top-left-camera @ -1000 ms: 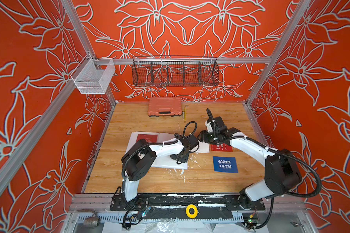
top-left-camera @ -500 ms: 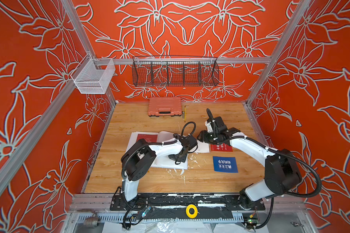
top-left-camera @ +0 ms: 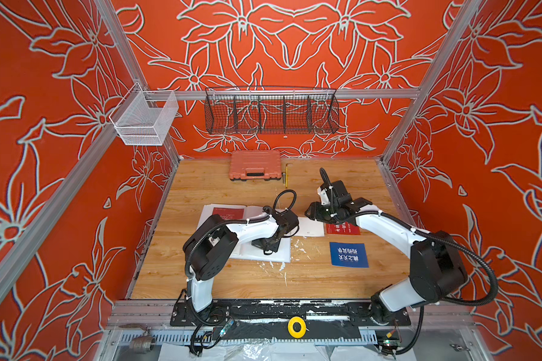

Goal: Place the photos into the photo albums
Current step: Turn the page of the photo album at the center of the board.

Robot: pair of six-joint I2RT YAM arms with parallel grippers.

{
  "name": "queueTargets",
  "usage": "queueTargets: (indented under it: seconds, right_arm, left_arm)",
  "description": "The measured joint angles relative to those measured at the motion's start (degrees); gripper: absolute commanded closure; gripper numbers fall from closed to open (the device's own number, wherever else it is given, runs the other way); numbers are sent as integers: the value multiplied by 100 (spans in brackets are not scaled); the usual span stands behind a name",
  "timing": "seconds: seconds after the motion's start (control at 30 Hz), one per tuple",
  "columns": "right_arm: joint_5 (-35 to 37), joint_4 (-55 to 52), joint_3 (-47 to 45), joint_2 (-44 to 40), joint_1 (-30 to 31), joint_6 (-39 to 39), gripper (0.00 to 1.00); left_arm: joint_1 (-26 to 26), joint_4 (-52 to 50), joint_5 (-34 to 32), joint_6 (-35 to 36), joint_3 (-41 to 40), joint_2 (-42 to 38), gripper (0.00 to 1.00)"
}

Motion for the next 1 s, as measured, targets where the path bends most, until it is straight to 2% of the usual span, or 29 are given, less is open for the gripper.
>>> queueTargets:
  seconds: [0.13, 0.3, 0.53, 0.7, 1.0]
  right_arm:
    - [-177, 59, 0, 0, 2, 11, 44]
    - [-791, 437, -50, 15, 118, 74, 41]
    - [-1759, 1399, -87, 660, 688, 461, 41]
    - [-1967, 1600, -76, 1233, 922, 684, 41]
    - [-2055, 1775, -7, 1478, 1045, 835, 41]
  left_arm:
    - [310, 15, -50, 24, -284, -136, 100]
    - [627, 55, -50, 83, -647, -466, 100]
    - [662, 125, -26, 151, -699, -592, 100]
    - [684, 136, -28, 155, -706, -592, 100]
    - [890, 142, -42, 170, -885, -656, 100]
